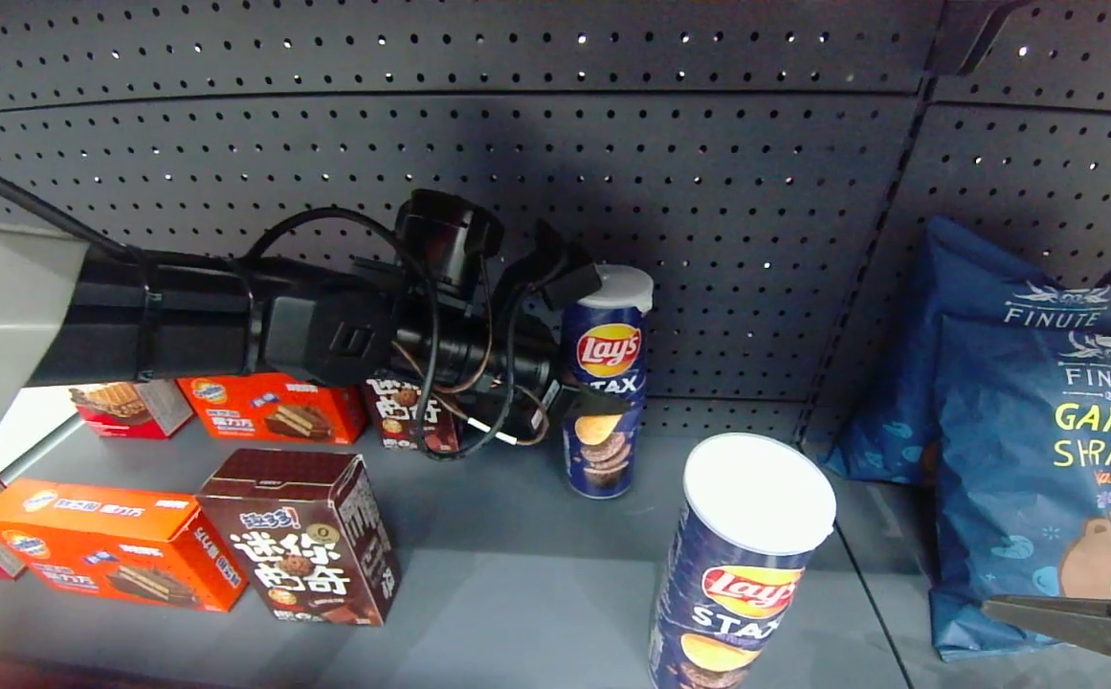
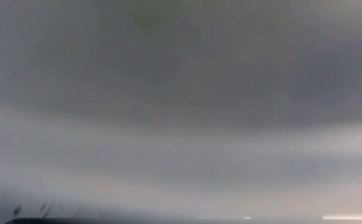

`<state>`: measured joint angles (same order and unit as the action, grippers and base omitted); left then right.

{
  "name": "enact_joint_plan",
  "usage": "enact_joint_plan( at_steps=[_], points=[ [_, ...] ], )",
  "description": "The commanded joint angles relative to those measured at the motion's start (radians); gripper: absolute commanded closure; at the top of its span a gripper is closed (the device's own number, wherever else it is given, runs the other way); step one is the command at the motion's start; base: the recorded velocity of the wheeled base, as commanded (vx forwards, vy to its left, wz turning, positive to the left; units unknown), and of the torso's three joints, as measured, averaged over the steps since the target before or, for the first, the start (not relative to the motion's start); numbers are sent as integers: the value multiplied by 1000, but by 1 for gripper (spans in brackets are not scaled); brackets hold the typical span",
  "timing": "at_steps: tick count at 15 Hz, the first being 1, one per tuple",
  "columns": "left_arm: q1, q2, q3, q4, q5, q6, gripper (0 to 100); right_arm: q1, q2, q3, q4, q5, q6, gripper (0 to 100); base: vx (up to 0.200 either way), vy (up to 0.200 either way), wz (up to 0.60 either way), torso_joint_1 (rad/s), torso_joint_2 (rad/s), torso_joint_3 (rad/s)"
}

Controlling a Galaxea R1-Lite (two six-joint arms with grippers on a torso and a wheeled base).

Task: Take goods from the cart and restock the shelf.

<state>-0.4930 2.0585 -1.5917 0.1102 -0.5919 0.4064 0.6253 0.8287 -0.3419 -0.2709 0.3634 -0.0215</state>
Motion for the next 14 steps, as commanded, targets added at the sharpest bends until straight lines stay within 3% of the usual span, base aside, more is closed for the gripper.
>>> enact_joint_plan(
  at_steps=[1,14],
  points=[
    [-10,43,-37,2,0,-1,100,1,4,1,-1,0,0,0,0,0,0,0,0,0],
    [-47,135,-137,2,12,-14,100,-1,-2,1,-1,2,0,0,0,0,0,0,0,0]
  ],
)
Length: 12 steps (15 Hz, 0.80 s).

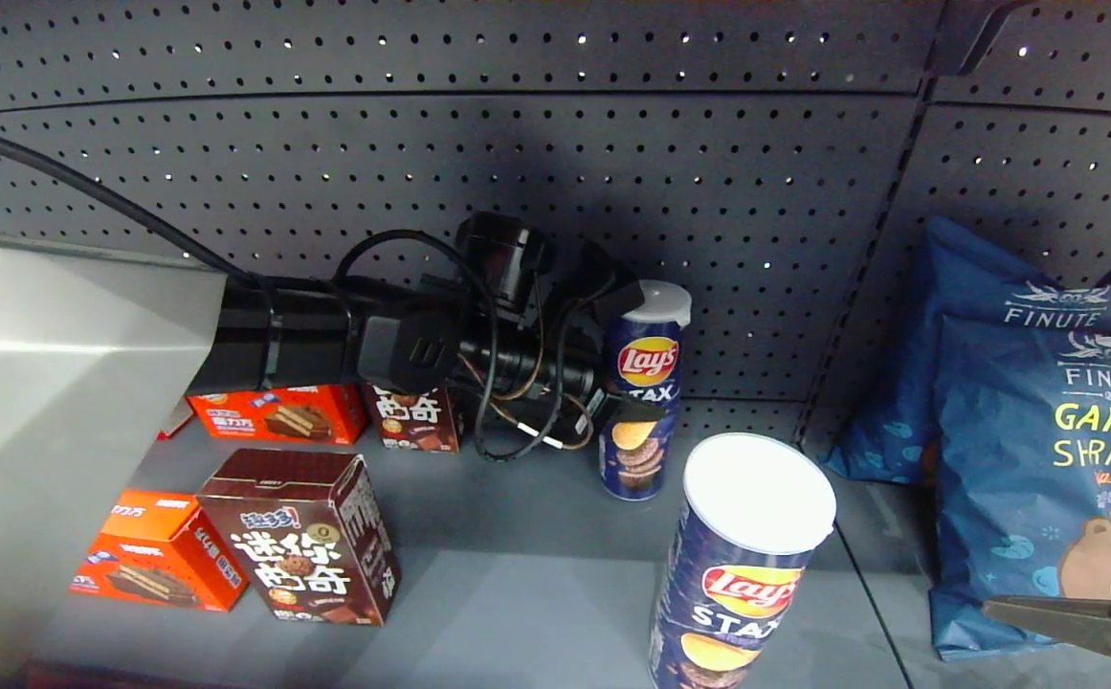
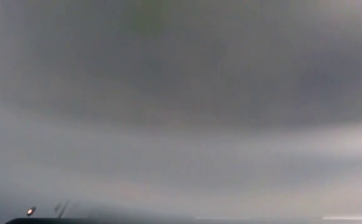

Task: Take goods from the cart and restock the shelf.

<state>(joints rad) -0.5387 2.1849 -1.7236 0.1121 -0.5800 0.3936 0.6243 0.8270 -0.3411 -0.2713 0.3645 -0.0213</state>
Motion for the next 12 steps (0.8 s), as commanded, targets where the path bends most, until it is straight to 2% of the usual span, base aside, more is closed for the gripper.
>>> enact_joint_plan(
  at_steps=[1,5,12],
  points=[
    [-1,10,-8,0,0,-1,100,2,0,2,0,1,0,0,0,0,0,0,0,0],
    [-1,24,-10,-2,0,-1,100,0,0,2,0,1,0,0,0,0,0,0,0,0],
    [-20,62,-88,27,14,-1,100,0,-5,8,0,1,0,0,0,0,0,0,0,0]
  ],
)
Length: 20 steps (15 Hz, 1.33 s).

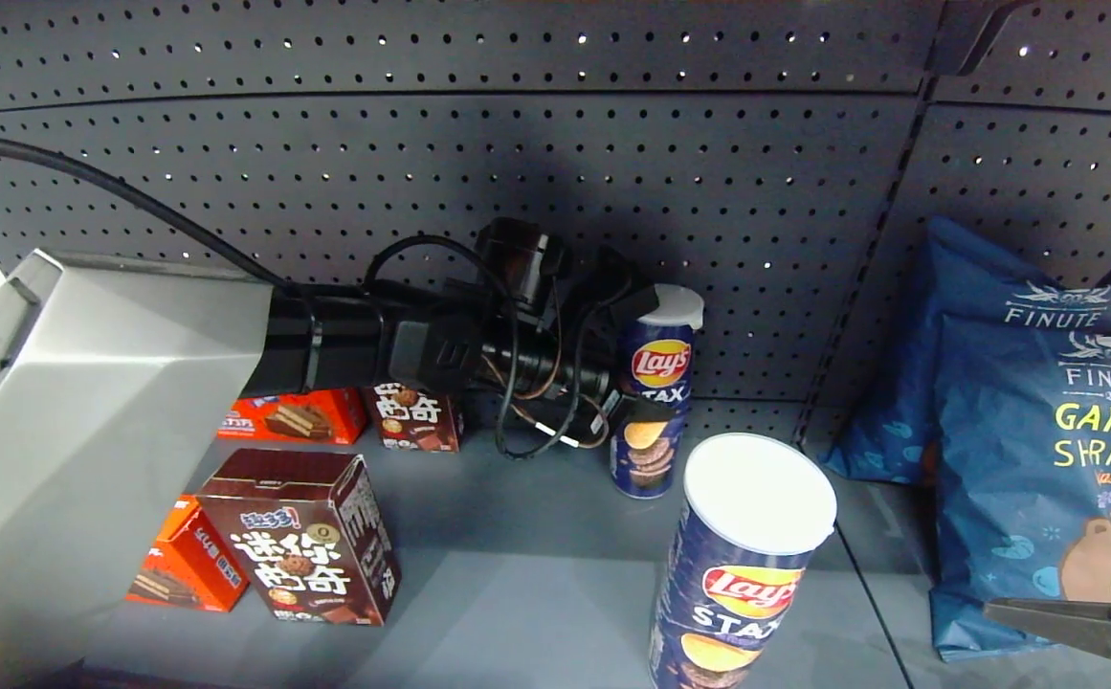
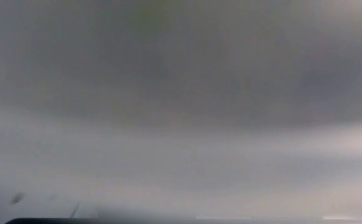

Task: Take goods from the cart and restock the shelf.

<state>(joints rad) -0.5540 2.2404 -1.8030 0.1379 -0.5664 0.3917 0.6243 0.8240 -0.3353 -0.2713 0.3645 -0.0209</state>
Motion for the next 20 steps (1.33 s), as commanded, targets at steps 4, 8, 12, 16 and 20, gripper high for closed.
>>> enact_joint_plan(
  at_steps=[4,8,12,16,20],
  points=[
    [-4,7,-10,5,5,3,0,0,-9,7,0,1,-1,0,0,0,0,0,0,0],
    [-4,4,-7,2,8,3,0,2,-9,6,0,1,9,0,0,0,0,0,0,0],
    [6,-28,25,3,8,6,0,0,4,6,0,1,13,0,0,0,0,0,0,0],
    [40,-142,171,-7,8,12,0,0,47,6,0,1,19,0,0,0,0,0,0,0],
    [65,-245,297,-44,8,12,0,-24,95,10,0,-9,44,0,0,0,0,0,0,0]
  ],
)
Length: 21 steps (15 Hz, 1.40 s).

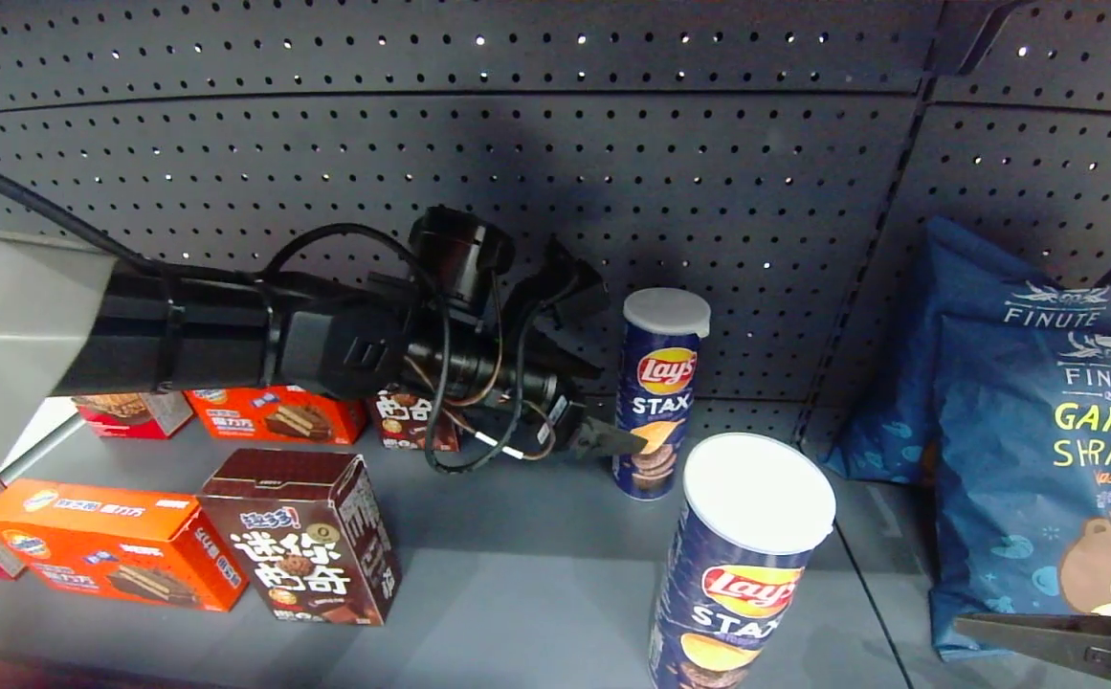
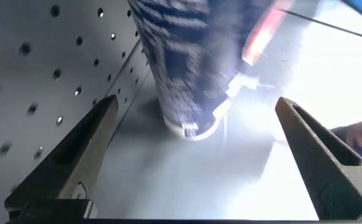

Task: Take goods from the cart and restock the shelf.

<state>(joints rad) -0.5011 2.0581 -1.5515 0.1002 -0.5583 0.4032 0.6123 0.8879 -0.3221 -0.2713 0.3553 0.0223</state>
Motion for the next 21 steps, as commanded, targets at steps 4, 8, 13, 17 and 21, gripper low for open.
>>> enact_joint_plan(
  at_steps=[4,8,13,17,21],
  points=[
    [55,-182,188,-59,0,-1,0,-26,148,-64,1,-72,-4,0,0,0,0,0,0,0],
    [53,-266,261,-66,1,-3,0,-19,223,-92,0,-136,-13,0,0,0,0,0,0,0],
    [44,-303,304,-66,14,-6,0,-5,287,-100,1,-226,-12,0,0,0,0,0,0,0],
    [39,-302,314,-103,44,-4,0,14,364,-117,1,-322,-5,0,0,0,0,0,0,0],
    [39,-312,355,-132,43,-3,0,24,416,-149,0,-348,-2,0,0,0,0,0,0,0]
  ],
)
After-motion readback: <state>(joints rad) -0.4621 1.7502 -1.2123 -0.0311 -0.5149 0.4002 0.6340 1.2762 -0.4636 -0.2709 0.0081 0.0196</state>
